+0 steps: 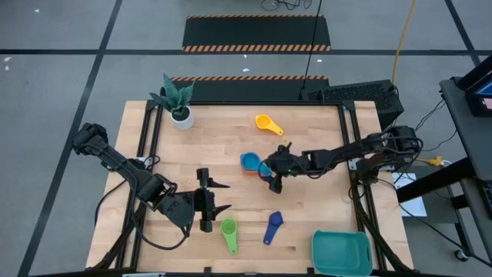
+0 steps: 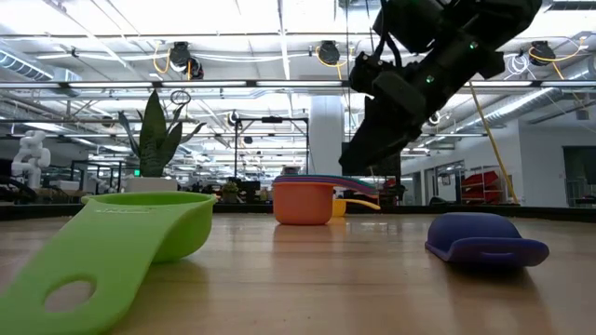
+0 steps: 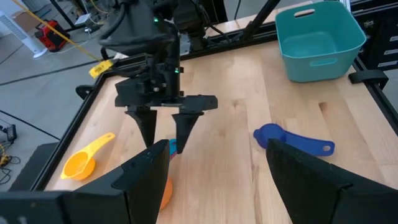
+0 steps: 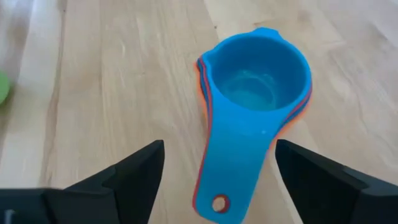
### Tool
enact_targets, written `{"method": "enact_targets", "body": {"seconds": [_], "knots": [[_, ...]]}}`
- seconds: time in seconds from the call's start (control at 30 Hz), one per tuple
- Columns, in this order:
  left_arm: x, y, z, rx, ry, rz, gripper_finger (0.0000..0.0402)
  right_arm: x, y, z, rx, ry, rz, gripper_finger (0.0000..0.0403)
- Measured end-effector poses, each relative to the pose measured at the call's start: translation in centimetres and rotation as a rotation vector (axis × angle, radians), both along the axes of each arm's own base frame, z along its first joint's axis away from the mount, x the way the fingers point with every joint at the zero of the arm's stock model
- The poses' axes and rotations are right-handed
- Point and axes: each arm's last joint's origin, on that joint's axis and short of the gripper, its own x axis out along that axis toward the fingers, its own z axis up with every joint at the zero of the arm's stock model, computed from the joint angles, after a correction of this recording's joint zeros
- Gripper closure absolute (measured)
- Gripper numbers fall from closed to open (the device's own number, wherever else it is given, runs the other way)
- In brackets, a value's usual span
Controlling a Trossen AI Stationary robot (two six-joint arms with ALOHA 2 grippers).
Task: Nest measuring cups in basket
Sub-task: Stack the light blue measuring cup on top of the orange measuring cup
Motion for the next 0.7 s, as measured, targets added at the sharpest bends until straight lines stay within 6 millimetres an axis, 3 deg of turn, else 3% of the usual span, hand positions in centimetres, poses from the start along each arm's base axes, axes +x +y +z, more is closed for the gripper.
{"method": "enact_targets", "body": {"seconds": [0.37,0.7], "knots": [[0.1,-0.1,0.2,-0.007,-0.022,-0.005,0.0131,-0.3,0.1,-0.3,-0.072,0.048,-0.026,0.0090],[0.2,-0.1,0.3,0.009,-0.026,-0.014,0.0131,0.3,0.2,-2.2,-0.090,0.090,-0.007,0.0090]]}}
